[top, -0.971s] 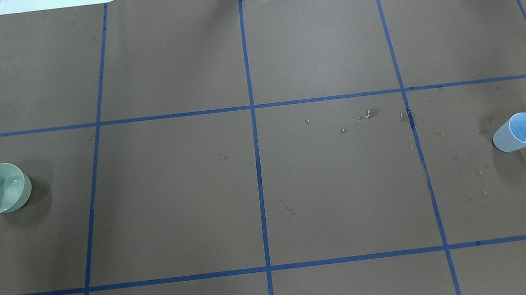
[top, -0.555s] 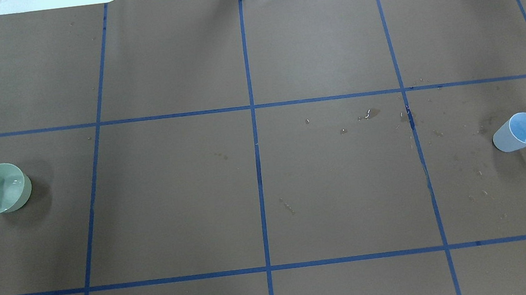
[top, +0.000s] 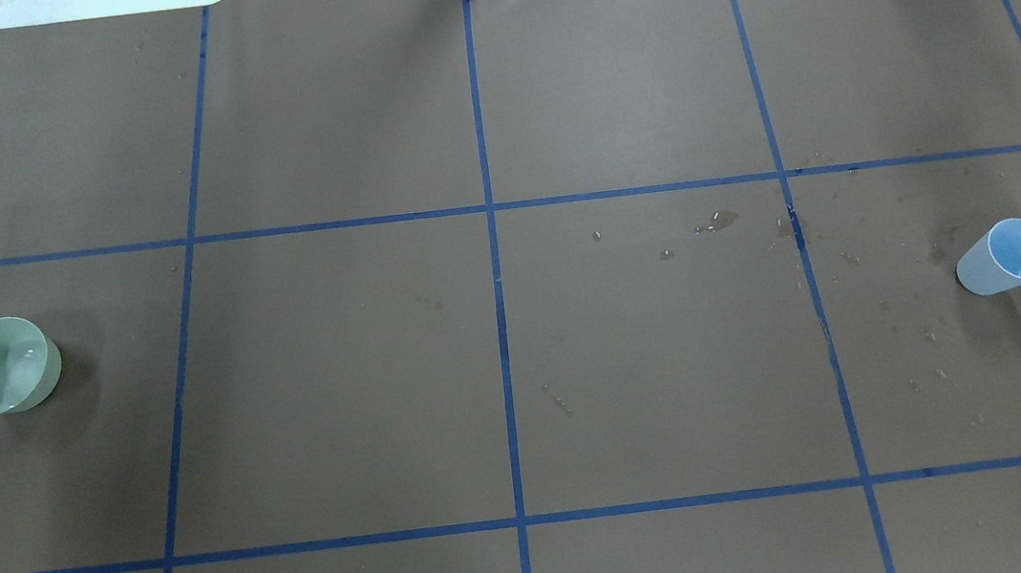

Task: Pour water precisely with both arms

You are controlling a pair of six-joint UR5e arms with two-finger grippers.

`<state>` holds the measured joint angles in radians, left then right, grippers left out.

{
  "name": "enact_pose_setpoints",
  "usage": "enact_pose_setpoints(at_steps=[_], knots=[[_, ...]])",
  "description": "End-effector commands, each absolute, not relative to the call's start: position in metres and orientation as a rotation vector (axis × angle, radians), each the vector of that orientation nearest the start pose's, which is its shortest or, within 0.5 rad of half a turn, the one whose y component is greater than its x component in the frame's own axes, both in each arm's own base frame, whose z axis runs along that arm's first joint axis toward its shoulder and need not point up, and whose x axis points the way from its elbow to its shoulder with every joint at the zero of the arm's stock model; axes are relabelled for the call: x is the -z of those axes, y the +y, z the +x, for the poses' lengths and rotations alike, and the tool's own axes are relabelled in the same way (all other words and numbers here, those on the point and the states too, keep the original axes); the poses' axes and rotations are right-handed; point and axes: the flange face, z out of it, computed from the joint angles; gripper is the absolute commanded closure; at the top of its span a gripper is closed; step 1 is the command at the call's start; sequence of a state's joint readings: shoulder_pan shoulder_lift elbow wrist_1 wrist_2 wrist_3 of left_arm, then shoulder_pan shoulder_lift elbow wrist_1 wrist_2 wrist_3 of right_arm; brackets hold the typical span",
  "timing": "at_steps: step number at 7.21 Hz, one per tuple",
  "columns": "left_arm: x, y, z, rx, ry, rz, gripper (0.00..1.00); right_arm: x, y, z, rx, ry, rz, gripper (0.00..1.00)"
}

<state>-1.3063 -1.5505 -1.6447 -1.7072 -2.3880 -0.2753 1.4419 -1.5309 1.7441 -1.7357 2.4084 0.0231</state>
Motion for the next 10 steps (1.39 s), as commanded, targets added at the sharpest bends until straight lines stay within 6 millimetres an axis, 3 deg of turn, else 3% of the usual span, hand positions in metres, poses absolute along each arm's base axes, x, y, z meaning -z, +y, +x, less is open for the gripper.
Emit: enact_pose_setpoints(at_steps=[1,3,5,6,7,8,10], knots=[[-0.626,-0.489,0.126,-0.022,0.852,-0.081,0.01,-0.567,-0.506,-0.007,0.124,-0.839,-0.02,0.01],[-0.644,-0.48,0.164,-0.043,0.81,-0.072,0.01,-0.566,-0.506,-0.008,0.132,-0.839,-0.016,0.01],[-0.644,-0.474,0.184,-0.063,0.819,-0.077,0.02,-0.565,-0.506,-0.01,0.132,-0.839,-0.019,0.01],[-0.645,-0.472,0.187,-0.069,0.819,-0.08,0.2,-0.566,-0.506,-0.012,0.135,-0.839,-0.021,0.01],[-0.645,-0.472,0.188,-0.07,0.821,-0.083,0.78,-0.567,-0.506,-0.012,0.132,-0.839,-0.023,0.01],[-0.644,-0.471,0.189,-0.072,0.824,-0.088,1.0,-0.566,-0.506,-0.012,0.136,-0.839,-0.021,0.01],[-0.638,-0.473,0.192,-0.073,0.844,-0.105,1.0,-0.566,-0.506,-0.012,0.137,-0.839,-0.02,0.01]])
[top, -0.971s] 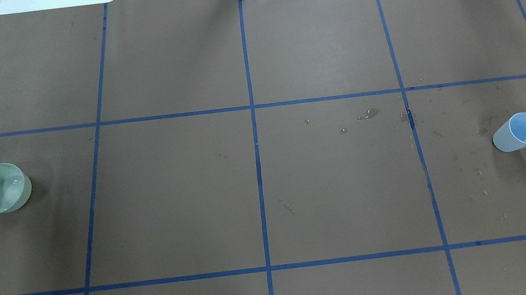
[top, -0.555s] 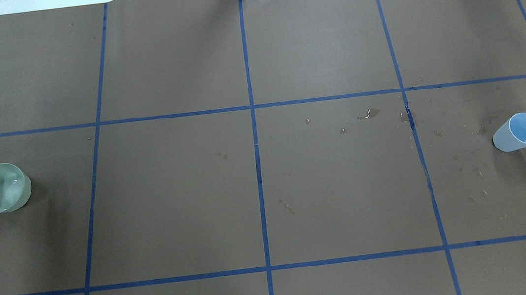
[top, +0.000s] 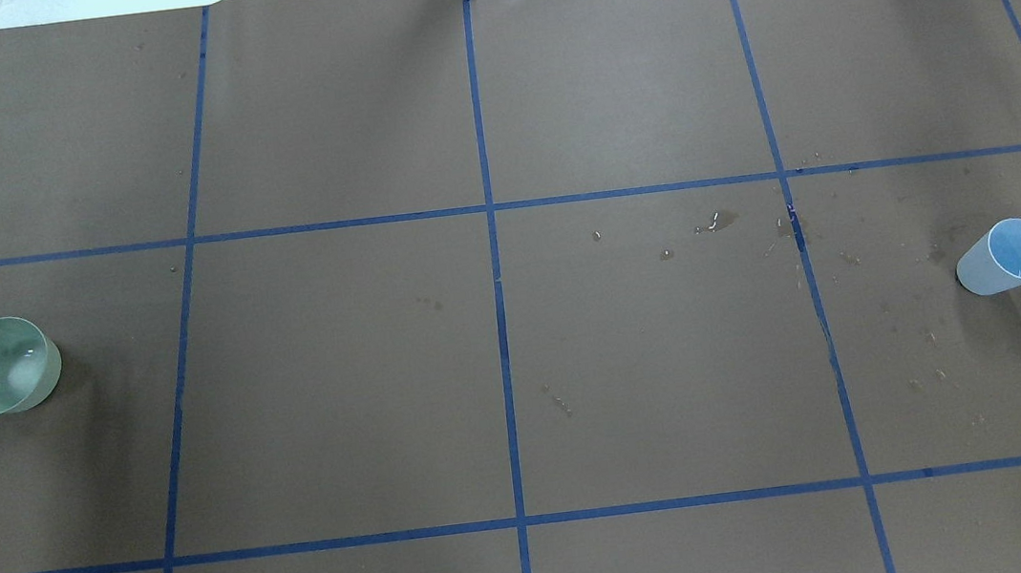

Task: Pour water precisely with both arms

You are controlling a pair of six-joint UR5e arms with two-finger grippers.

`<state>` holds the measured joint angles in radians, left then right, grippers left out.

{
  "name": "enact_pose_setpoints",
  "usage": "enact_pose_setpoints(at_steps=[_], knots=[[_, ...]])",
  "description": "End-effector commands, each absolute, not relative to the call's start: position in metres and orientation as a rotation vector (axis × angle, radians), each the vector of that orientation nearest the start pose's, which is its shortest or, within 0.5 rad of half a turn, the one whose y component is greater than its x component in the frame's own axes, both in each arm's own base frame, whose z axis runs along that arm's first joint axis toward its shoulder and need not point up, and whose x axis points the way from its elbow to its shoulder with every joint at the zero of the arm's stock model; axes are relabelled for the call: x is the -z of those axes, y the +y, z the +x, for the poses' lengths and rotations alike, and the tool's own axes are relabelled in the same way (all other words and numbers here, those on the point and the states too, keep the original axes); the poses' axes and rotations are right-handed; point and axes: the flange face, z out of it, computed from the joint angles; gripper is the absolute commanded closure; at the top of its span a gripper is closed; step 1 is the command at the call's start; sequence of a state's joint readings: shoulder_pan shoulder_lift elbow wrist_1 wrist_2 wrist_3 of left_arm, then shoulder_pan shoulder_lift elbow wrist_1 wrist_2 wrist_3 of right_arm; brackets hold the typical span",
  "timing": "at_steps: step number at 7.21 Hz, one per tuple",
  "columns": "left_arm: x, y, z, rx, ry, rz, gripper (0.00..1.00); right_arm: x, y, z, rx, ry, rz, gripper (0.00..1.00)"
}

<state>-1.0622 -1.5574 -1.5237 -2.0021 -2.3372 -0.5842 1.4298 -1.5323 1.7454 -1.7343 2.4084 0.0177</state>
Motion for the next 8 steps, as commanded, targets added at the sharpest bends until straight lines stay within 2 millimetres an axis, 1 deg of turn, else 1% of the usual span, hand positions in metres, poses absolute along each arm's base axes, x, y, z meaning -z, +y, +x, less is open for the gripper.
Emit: enact_pose_setpoints(at_steps=[1,2,3,4,5,6,7,8], knots=[[-0.614,-0.477,0.199,-0.075,0.906,-0.116,1.0,-0.565,-0.506,-0.012,0.139,-0.839,-0.018,0.01],[-0.574,-0.482,0.203,-0.041,0.955,-0.114,1.0,-0.565,-0.507,-0.012,0.14,-0.839,-0.017,0.01],[-0.519,-0.502,0.216,0.022,0.986,-0.109,1.0,-0.565,-0.507,-0.012,0.14,-0.839,-0.017,0.01],[-0.47,-0.497,0.249,0.033,1.022,-0.126,1.0,-0.564,-0.506,-0.012,0.139,-0.839,-0.016,0.01],[-0.419,-0.494,0.293,0.049,1.056,-0.157,1.0,-0.563,-0.508,-0.012,0.144,-0.84,-0.002,0.01],[-0.363,-0.485,0.351,0.072,1.09,-0.216,1.0,-0.562,-0.509,-0.013,0.152,-0.841,0.018,0.01],[-0.312,-0.466,0.412,0.103,1.099,-0.242,1.0,-0.561,-0.509,-0.013,0.152,-0.841,0.018,0.01],[-0.286,-0.45,0.451,0.092,1.098,-0.208,1.0,-0.561,-0.509,-0.013,0.152,-0.841,0.018,0.01]])
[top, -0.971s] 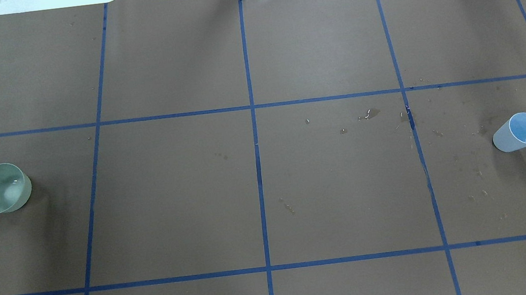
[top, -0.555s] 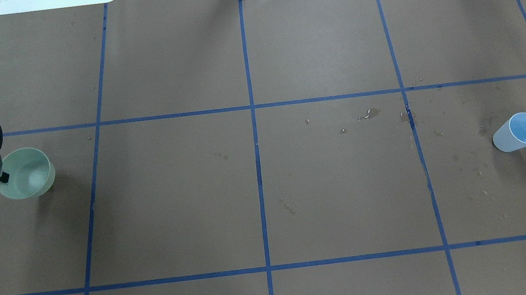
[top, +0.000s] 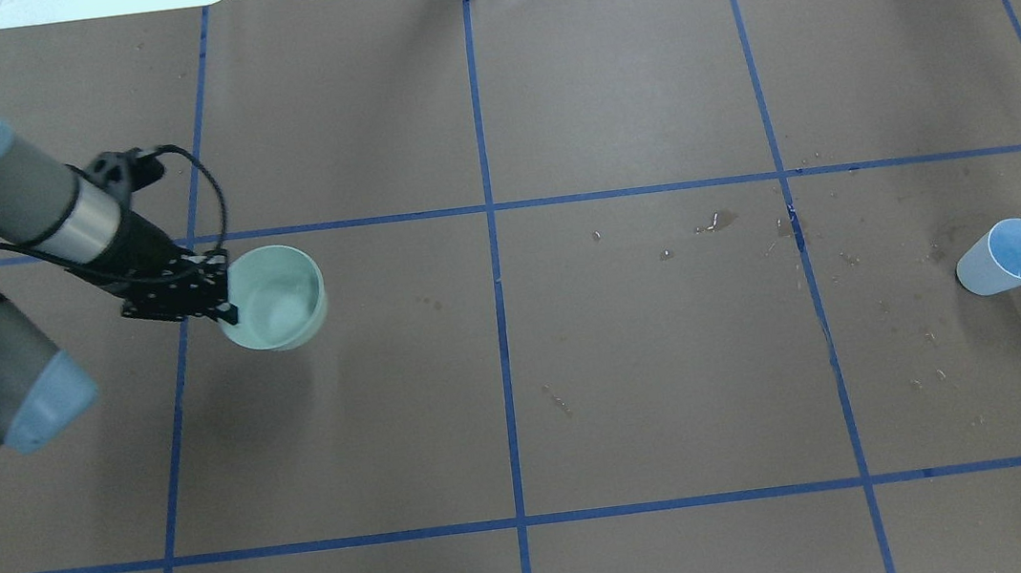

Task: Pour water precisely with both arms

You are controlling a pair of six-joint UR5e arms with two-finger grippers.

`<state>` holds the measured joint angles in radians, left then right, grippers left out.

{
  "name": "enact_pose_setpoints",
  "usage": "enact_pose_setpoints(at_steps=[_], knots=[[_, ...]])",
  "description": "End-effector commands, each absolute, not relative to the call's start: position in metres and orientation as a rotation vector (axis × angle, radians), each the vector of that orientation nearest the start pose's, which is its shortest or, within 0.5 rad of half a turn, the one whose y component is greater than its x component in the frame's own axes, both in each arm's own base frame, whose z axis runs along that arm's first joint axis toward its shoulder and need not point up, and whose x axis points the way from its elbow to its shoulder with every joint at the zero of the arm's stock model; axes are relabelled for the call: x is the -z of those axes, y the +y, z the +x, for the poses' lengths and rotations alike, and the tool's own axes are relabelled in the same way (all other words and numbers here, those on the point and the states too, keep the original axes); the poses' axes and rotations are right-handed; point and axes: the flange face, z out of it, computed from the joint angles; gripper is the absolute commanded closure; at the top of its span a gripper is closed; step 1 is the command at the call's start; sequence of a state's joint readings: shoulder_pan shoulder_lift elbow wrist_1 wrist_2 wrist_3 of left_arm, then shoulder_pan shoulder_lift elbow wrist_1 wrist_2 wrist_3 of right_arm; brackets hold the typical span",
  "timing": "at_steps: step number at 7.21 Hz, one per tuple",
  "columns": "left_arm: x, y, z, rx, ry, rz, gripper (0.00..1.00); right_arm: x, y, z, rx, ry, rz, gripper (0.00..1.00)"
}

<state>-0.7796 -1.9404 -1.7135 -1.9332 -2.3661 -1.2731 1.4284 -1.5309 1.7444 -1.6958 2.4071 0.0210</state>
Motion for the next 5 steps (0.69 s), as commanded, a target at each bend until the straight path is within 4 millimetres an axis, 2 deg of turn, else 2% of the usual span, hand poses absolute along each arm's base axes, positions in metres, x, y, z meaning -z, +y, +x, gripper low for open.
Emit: enact_pose_setpoints(at_steps=[1,2,3,4,5], knots=[[-0.258,-0.445,0.493,0.083,1.094,-0.171,1.0,-0.561,-0.509,-0.013,0.152,-0.841,0.018,0.01],[-0.232,-0.451,0.53,0.093,1.072,-0.186,1.0,-0.561,-0.509,-0.013,0.151,-0.841,0.017,0.01],[-0.223,-0.449,0.555,0.096,1.052,-0.167,1.0,-0.562,-0.509,-0.013,0.15,-0.839,0.016,0.01],[-0.222,-0.441,0.567,0.092,1.043,-0.147,1.0,-0.563,-0.509,-0.013,0.15,-0.837,0.015,0.01],[-0.222,-0.44,0.568,0.091,1.042,-0.146,1.0,-0.562,-0.509,-0.013,0.15,-0.837,0.016,0.01]])
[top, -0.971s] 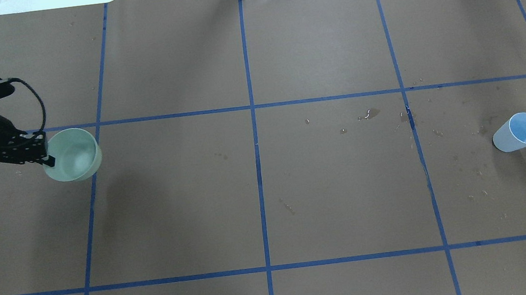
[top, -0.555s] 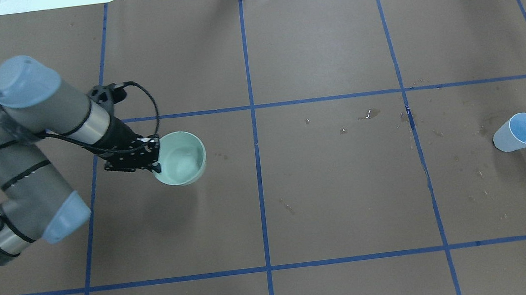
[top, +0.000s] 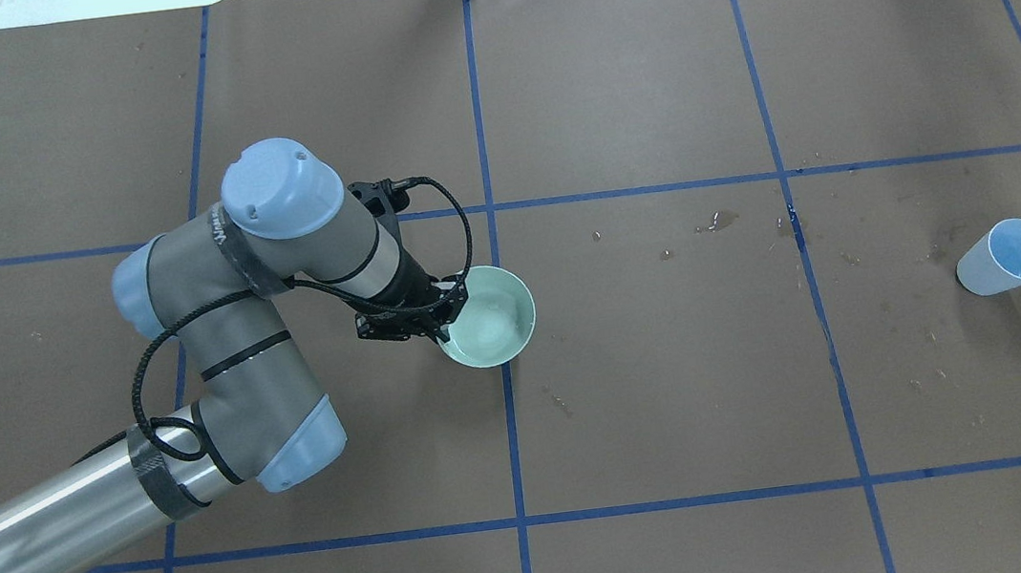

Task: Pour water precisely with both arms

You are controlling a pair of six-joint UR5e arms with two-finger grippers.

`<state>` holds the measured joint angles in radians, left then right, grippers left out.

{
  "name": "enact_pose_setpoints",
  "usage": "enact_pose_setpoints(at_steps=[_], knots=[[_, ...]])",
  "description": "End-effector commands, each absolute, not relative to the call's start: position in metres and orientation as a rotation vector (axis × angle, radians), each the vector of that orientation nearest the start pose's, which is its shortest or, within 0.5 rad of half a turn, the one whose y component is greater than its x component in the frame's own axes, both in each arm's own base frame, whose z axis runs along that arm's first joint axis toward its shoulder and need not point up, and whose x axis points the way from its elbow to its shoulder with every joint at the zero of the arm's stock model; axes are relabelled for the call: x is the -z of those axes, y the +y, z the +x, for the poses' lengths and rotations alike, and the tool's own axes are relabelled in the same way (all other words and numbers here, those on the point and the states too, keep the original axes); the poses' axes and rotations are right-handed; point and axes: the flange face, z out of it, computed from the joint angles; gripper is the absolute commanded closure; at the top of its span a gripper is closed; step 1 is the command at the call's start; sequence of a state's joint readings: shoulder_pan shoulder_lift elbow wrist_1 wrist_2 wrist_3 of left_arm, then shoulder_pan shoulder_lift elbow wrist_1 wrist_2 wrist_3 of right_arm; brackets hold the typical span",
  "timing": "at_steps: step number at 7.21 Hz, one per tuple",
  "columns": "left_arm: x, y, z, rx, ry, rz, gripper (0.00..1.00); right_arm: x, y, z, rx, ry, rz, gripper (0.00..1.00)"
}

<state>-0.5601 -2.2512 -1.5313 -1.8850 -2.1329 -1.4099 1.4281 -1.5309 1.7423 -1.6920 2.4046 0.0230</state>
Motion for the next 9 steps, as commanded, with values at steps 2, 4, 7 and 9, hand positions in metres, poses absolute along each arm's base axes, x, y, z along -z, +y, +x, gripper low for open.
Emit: enact_pose_setpoints(at_steps=[2,4,7,9], knots=[[-0.222,-0.433,0.577,0.081,1.036,-0.152,1.0,-0.562,-0.509,-0.013,0.15,-0.837,0.016,0.01],[-0.226,-0.432,0.582,0.08,1.029,-0.158,0.98,-0.563,-0.509,-0.013,0.15,-0.837,0.016,0.01],[-0.225,-0.432,0.582,0.076,1.035,-0.158,0.62,-0.562,-0.509,-0.014,0.152,-0.839,0.015,0.01],[-0.215,-0.434,0.573,0.079,1.052,-0.144,0.28,-0.561,-0.509,-0.015,0.159,-0.839,0.021,0.01]])
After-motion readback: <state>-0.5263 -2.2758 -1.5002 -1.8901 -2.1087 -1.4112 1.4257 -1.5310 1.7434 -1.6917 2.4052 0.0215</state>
